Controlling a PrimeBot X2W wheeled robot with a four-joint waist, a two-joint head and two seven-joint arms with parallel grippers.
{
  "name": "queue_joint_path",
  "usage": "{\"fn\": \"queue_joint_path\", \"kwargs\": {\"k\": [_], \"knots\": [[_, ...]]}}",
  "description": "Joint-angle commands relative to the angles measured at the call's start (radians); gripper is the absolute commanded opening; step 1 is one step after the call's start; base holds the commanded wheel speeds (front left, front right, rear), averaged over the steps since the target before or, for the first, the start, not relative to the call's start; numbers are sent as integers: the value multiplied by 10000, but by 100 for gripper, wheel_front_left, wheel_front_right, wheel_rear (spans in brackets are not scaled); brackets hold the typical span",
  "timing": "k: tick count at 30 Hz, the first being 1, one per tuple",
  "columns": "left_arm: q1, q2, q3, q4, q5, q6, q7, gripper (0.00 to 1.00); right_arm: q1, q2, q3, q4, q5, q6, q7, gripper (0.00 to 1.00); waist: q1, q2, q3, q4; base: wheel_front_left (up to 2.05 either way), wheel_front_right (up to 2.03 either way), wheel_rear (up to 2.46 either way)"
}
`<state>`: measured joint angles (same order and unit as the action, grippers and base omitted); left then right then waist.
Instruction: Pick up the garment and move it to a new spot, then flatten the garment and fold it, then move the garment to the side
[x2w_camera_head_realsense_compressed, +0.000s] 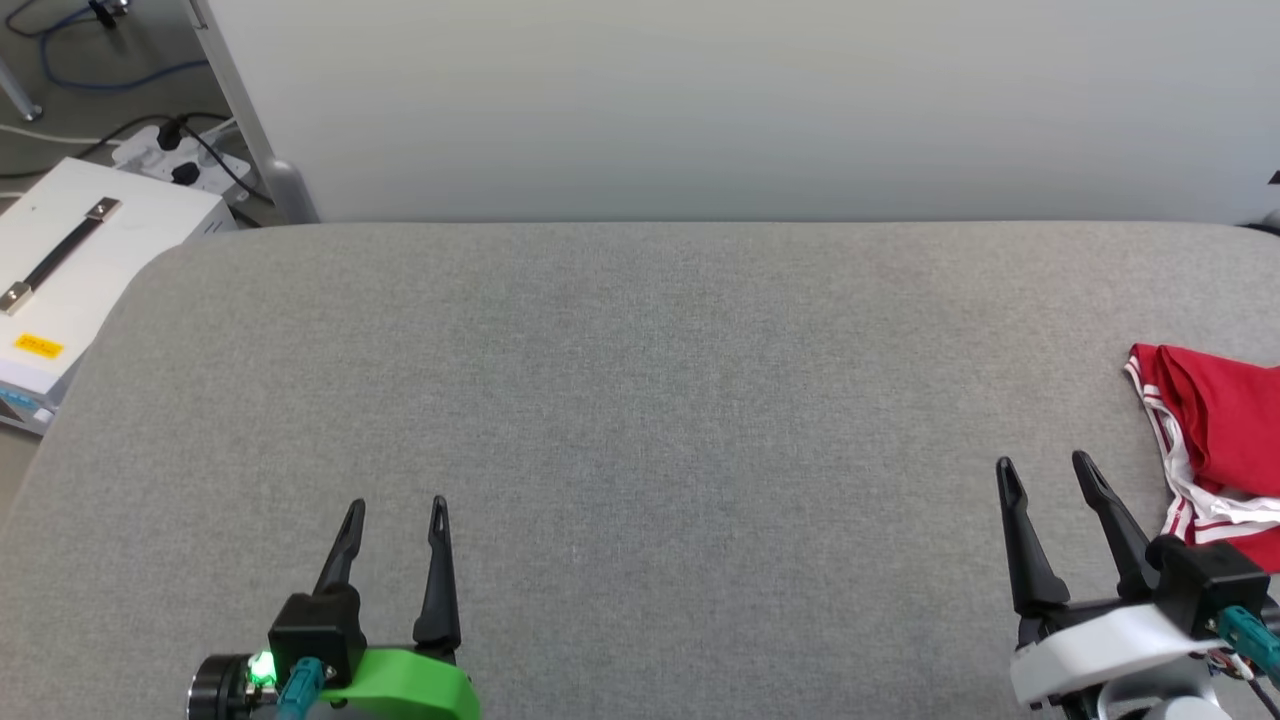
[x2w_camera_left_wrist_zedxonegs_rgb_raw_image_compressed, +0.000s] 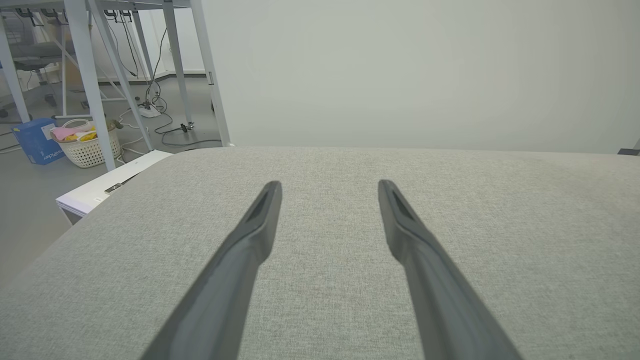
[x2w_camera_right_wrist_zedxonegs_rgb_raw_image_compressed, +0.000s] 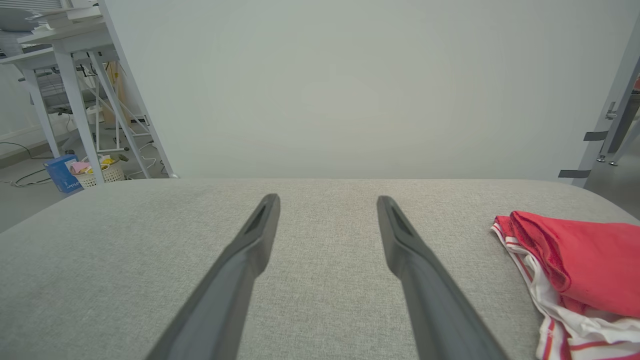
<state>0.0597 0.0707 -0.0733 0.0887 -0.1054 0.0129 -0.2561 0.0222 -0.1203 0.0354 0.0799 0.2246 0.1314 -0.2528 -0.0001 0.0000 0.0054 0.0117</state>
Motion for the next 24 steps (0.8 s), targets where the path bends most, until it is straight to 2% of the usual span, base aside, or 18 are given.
{"fn": "queue_joint_path", "kwargs": {"k": [1, 12, 13, 24], "knots": [[226, -44, -1, -5, -64, -39, -57, 100, 207, -23, -59, -108, -34, -7, -88, 100, 1, 0, -197, -20, 0, 0, 0], [605, -90, -121, -79, -29, -82, -57, 100, 801, 176, -284, -263, -173, -7, -89, 100, 1, 0, -500, -59, 0, 0, 0], [460, -48, -124, -47, -1, -42, 2, 0, 687, 165, -259, -234, -111, 0, 2, 0, 1, 0, -501, -58, 0, 0, 0], [382, -58, -69, -100, 72, -48, 191, 0, 627, 207, -262, -269, -252, -1, 191, 0, 1, 0, -472, -63, 0, 0, 0]]}}
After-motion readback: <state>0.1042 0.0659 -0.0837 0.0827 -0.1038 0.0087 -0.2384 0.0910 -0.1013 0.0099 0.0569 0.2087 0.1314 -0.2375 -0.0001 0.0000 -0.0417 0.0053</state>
